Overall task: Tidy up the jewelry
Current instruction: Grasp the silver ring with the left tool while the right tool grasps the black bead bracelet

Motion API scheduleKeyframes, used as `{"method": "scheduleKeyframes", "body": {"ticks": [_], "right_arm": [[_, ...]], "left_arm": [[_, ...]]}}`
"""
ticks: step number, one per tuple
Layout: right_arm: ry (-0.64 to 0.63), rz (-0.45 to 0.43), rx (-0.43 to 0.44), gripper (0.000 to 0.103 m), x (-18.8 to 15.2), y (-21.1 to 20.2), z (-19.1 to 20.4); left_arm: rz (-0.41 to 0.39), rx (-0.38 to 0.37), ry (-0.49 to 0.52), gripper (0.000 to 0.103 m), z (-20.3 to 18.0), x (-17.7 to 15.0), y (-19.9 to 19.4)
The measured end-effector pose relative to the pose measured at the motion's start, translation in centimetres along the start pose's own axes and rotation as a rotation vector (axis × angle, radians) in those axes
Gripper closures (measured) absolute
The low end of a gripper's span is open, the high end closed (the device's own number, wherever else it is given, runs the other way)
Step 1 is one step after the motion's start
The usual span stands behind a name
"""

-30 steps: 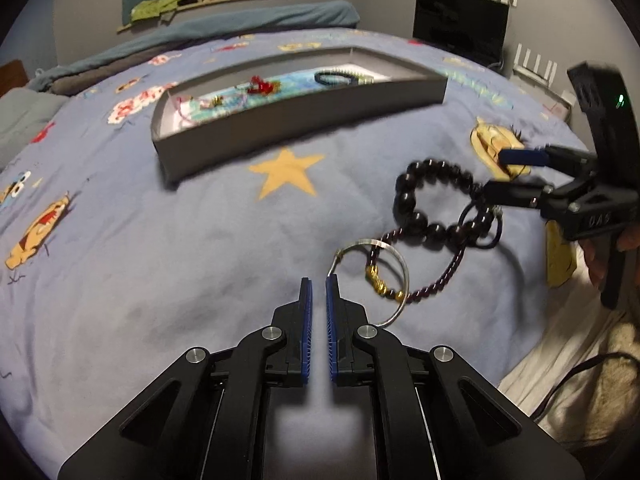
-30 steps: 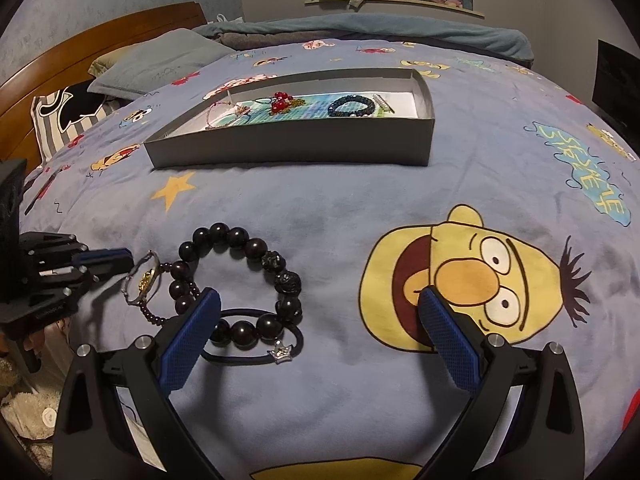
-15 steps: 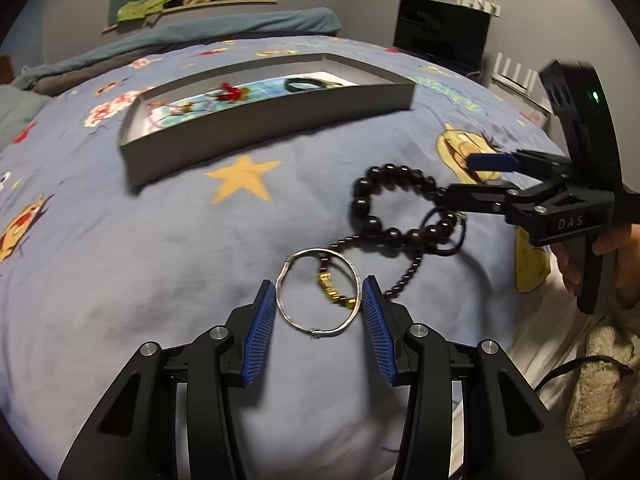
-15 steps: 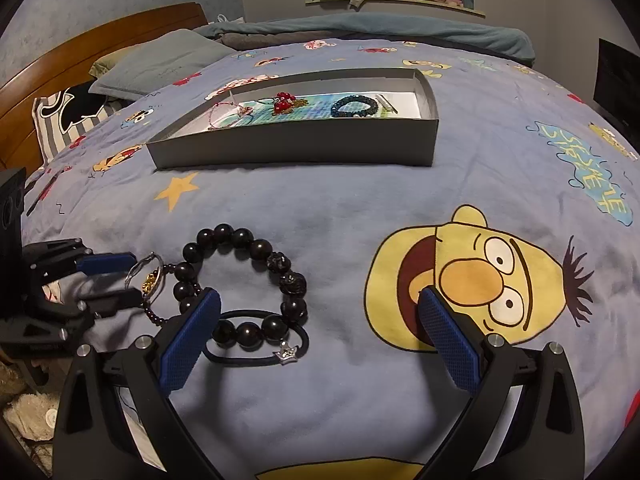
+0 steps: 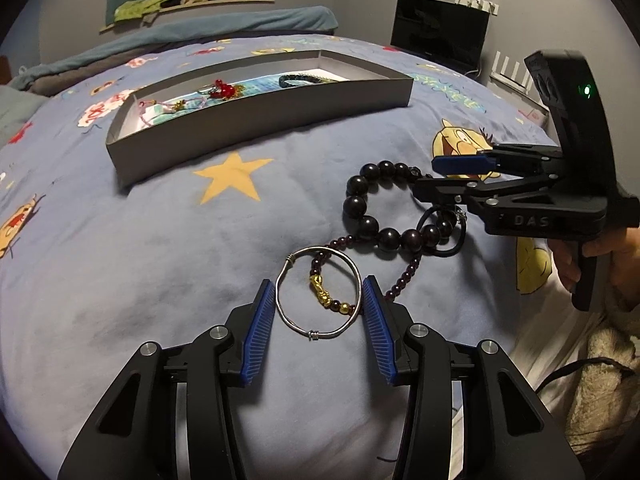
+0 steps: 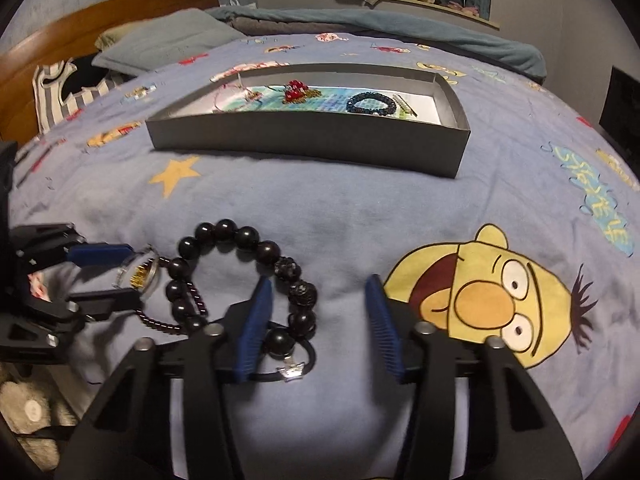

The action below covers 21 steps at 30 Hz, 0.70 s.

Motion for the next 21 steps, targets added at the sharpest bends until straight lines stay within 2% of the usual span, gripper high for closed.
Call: {"method": "scheduleKeyframes", "body": {"ticks": [4,11,12,21], "right_arm": [[-0.032,0.006,0.004,0.075,0.0,-0.2,0.3],[-0.028,0.028,0.034,0.077,-0.3,0.1,0.8],[-0.027,0.027,0.032,0.088,-0.3,0.1,0.8],[0.025,-0.053,0.059,0.088,2.5,-1.8,0.2]], "left_arm": [[-0.011,0.005,-0.006,0.057,0.3,0.5,-0.3],[-0.03,0.028,-0.002,0.057,1.1,1.3,-1.0],[-0.03,0.031,-0.002,0.057,1.2,1.4,-1.1],[-0.071,0.061,0.032,0.057,2.2,3.6,-2.4]]}}
Point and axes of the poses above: each gripper's, at about its wrist camera, not at the fingertips, and y roughly the way its jaws point, z to its left, x to its top, the point moved 9 cm from there along y, roughly the way its jaws point, and after that the axes turned 14 degrees about -z, right-handed, at the moved point
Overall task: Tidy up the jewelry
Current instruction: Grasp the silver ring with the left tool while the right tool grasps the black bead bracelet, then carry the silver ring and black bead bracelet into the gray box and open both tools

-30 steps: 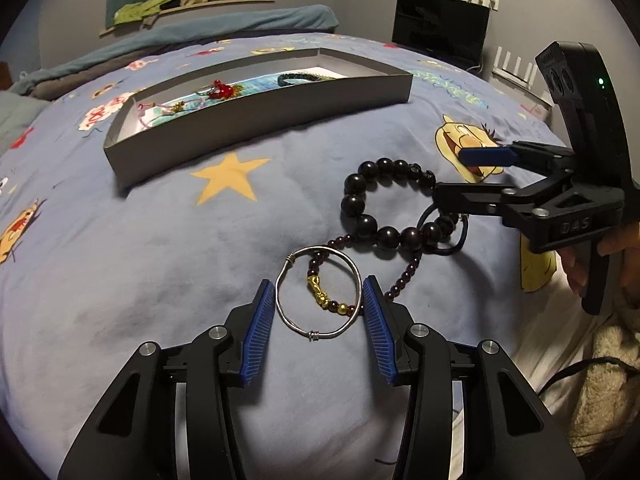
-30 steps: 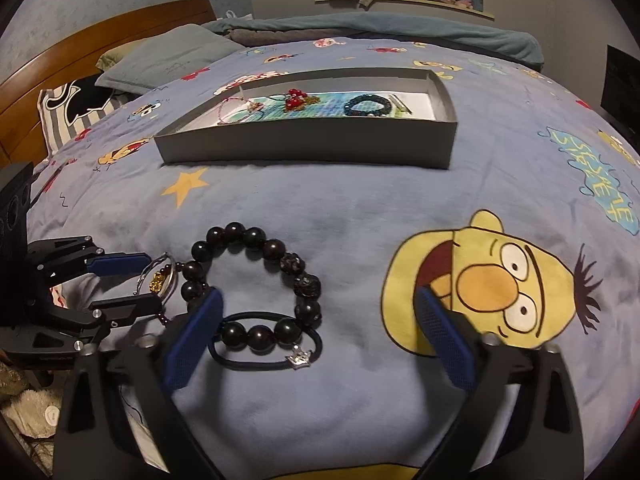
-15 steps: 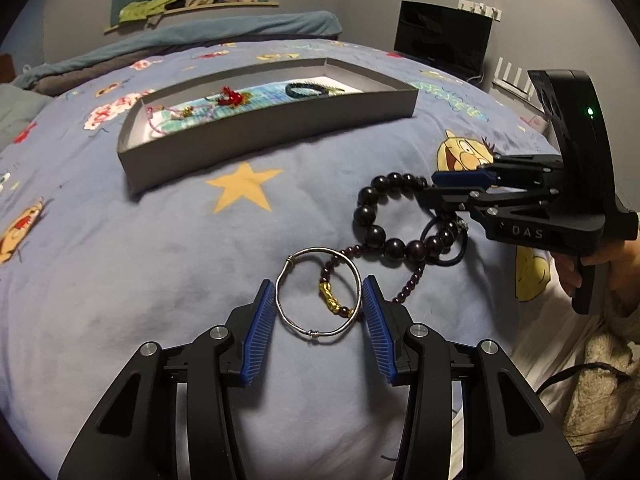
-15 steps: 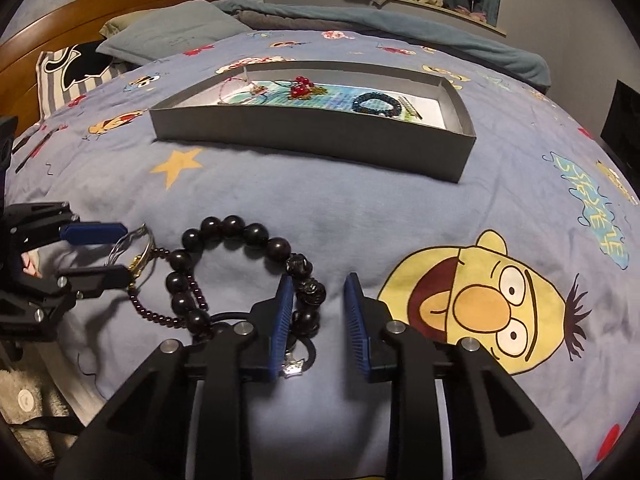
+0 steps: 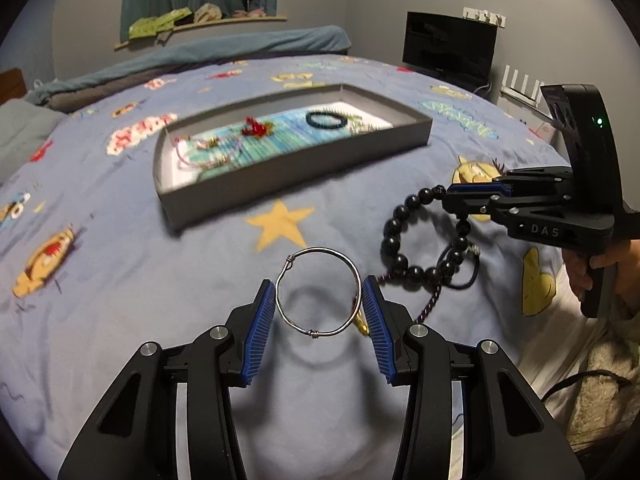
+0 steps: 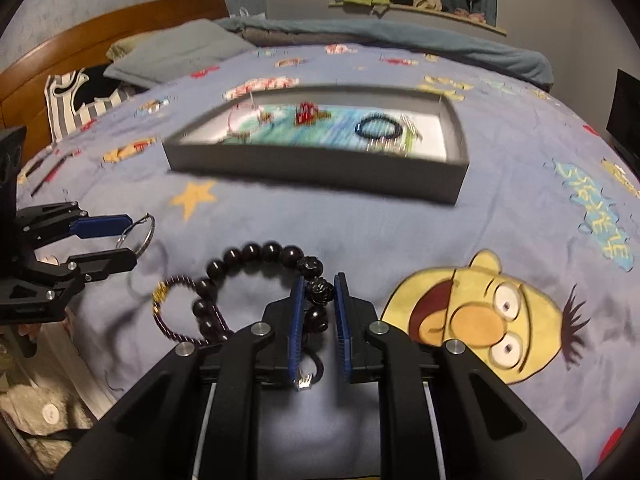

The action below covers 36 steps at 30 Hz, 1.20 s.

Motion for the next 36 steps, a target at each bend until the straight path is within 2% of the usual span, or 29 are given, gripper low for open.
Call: {"method": "scheduleKeyframes", "body": {"ticks": [13,22,29,36], "right_arm": [[-0.041,-0.142,-0.022,0.088,9.2,-1.6,-1.0],[-0.022,-0.201,-0.02,0.088,14.4,0.4,-1.7],[0.025,-0.167,0.0,0.088,15.1,4.9,-1.7],[0.088,-0.108,0.008,0.088,13.1,8.5,-2.1]], "left_arm": [[-0.063,0.043,0.038,0.057,2.9,6.4,0.4],[-0.038,0.031,0.048,0.057,4.2,9.9,4.5],[0.048,0.022,0.026,0.057,4.8,9.3,9.7],[0.11,0.02,-0.002,0.057,5.5,7.9,12.8]]}}
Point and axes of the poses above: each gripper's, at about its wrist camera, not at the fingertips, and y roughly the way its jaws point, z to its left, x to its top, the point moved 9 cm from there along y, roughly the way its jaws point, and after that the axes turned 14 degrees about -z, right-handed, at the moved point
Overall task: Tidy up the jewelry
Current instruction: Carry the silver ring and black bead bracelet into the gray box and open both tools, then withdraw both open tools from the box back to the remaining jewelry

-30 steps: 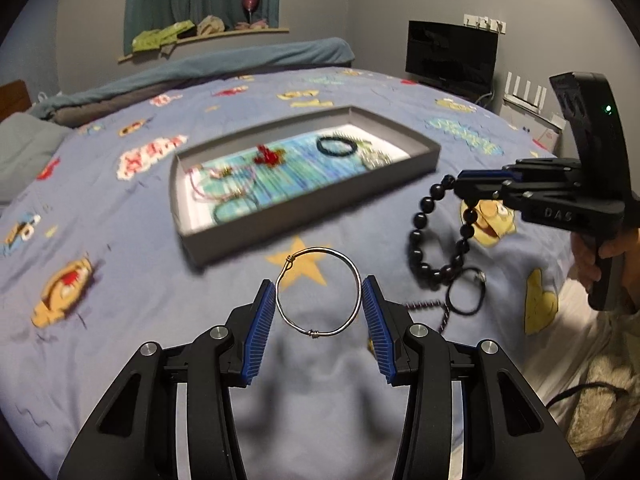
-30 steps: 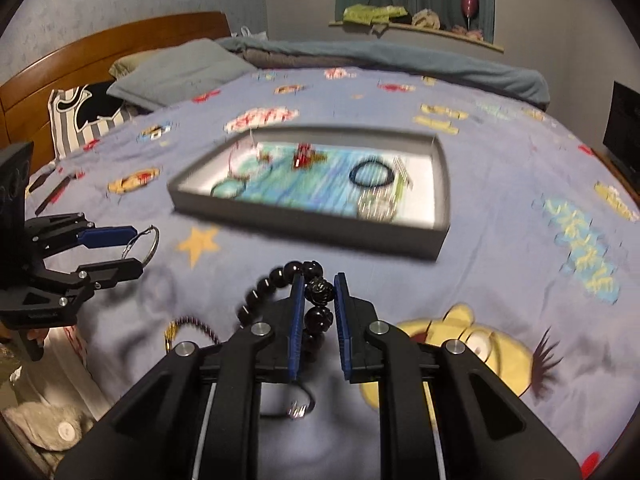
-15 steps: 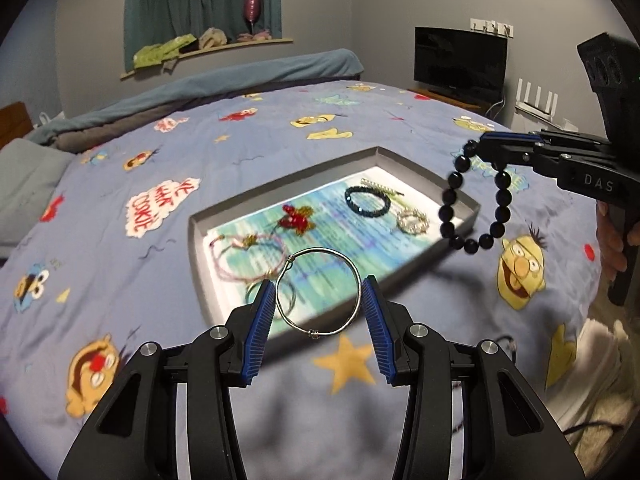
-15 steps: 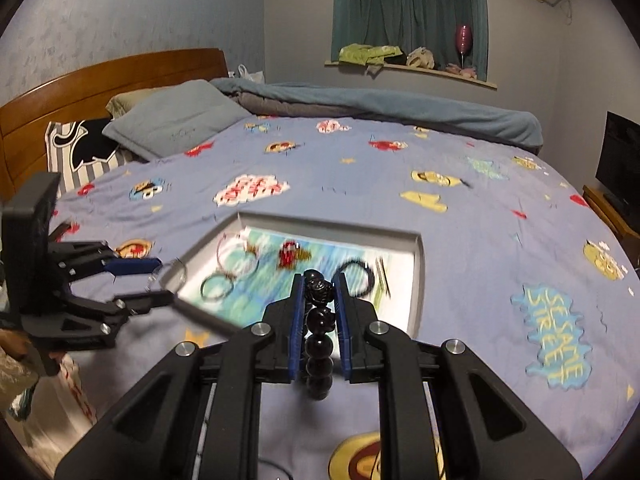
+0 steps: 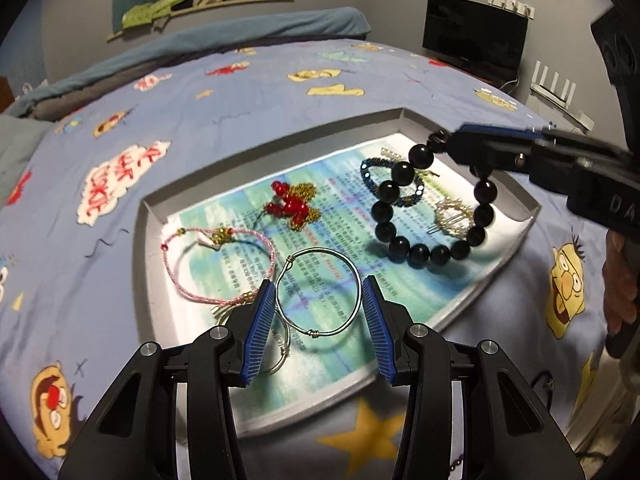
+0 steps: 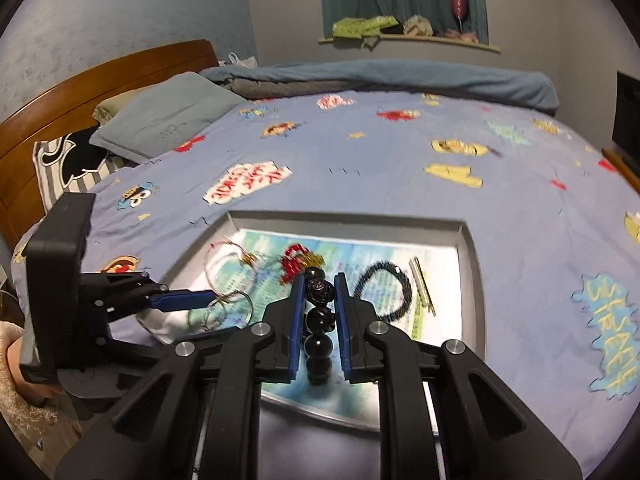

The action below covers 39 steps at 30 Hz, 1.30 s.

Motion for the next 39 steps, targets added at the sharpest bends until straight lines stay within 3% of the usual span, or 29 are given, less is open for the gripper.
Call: {"method": "scheduleKeyframes", "body": {"ticks": [7,16,28,32,34,39], "right_arm": [[0.052,0.079,-0.07,0.088,-2.7,2.2,-3.4],[-0.012,0.16,-0.133,0.088,-4.9,3.4,-3.9],[0.004,0.158,-0.137,0.085,-4.7,2.9,-3.9],[0.011,0.138,-0.141,0.075,-4.1,2.1,-4.0],[0.014,0.13,-0.146,0.072,-3.8,1.7,-4.1],[0.027,0.098,-0.154,0.054,-2.8,0.1,-4.2]], "left_arm": [[0.027,0.0,-0.008,0.056,0.5,-0.3,1.1],[0.036,0.003,0.003,0.056,0.6,-0.3,2.1],[0.003,0.034,-0.035,0.052,1.5,0.4,1.4],[-0.014,0.045,-0.041,0.046,1.8,0.9,0.6],[-0.022,0.053,-0.04,0.038,1.9,1.0,0.2],[-0.046,0.069,-0.036,0.034,1.9,1.4,-1.3]]}}
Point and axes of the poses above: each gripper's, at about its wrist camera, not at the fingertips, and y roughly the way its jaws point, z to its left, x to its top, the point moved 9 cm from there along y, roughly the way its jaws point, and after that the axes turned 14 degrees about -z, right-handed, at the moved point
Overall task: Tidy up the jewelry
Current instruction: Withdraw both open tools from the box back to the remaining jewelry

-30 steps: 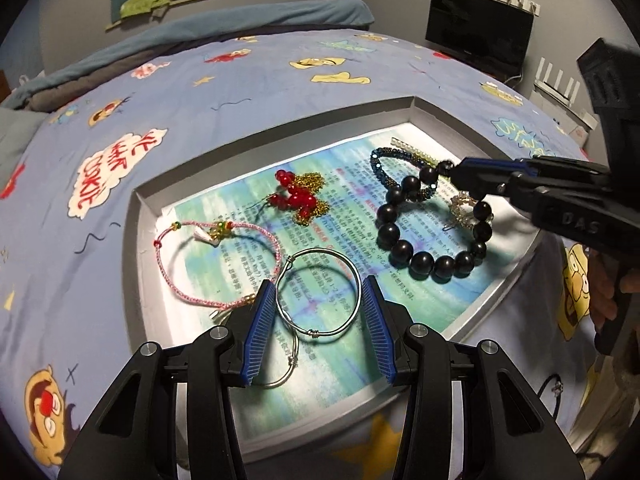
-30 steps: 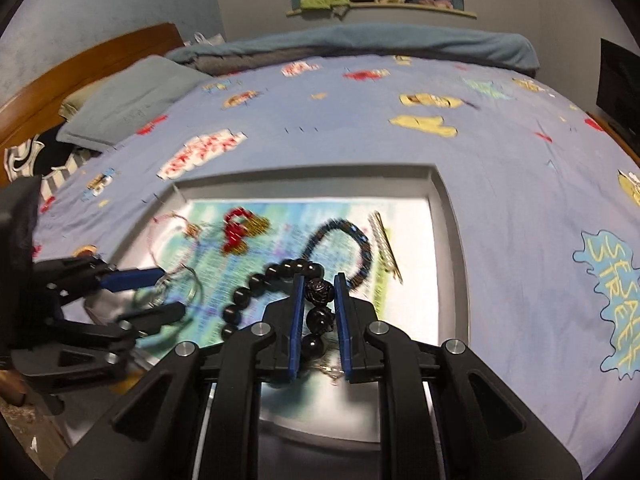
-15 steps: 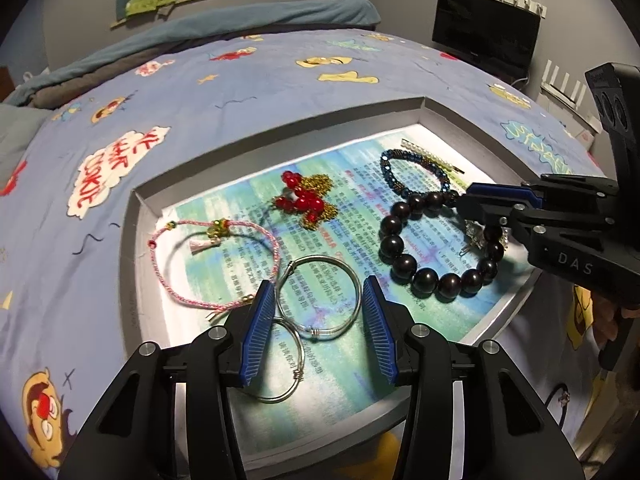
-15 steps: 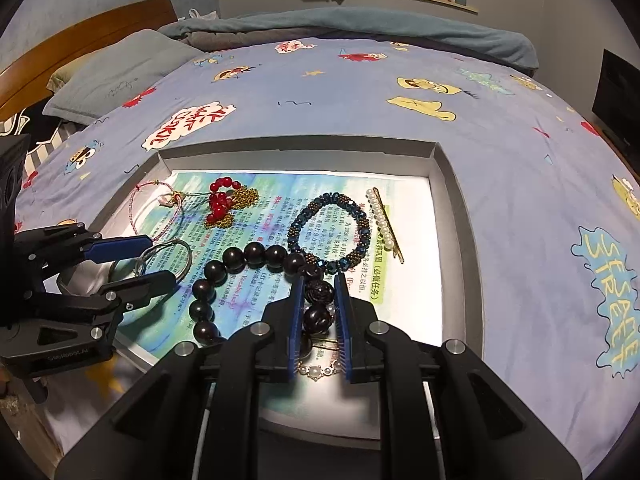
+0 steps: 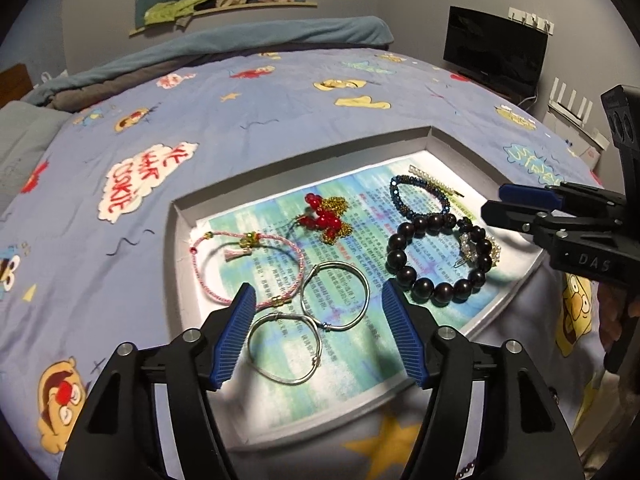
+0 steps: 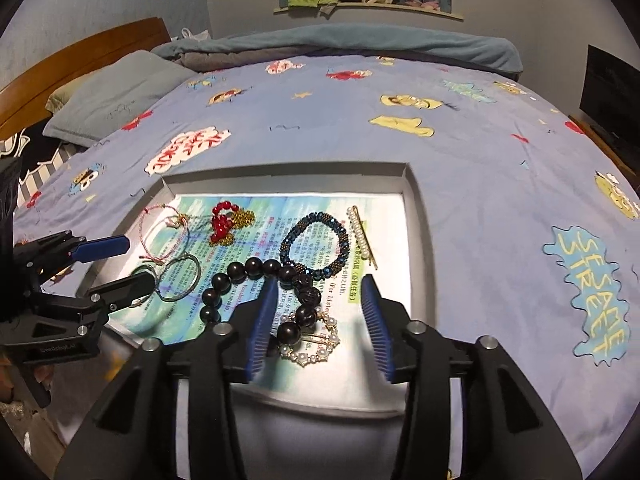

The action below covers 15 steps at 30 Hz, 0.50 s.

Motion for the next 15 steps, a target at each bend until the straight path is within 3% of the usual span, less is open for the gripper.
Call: {"method": "scheduleKeyframes", "body": {"ticks": [5,7,9,15], "right_arm": [[0.01,-0.042,-0.009,0.031,0.9,-2.3,-0.4],[0.016,-0.061,-0.011,0.021,1.3,-3.3,-0.5],[0.024,-0.079,-0.011,0.013,1.5,-4.4,-0.7],[0.052,-0.105,-0.029,0.005,1.5,-7.4,-1.9]], "left_arm": [[-0.044,0.011,-0.01,0.028,0.3,0.8,-2.1],[-0.067,0.023,-0.008,0.017,0.4,1.3,-3.1],[-0.099,0.039,-0.009,0.014,0.5,1.8,-4.3],[-0.146,0.052,-0.021,0.009,0.9,2.2,-7.3]]}}
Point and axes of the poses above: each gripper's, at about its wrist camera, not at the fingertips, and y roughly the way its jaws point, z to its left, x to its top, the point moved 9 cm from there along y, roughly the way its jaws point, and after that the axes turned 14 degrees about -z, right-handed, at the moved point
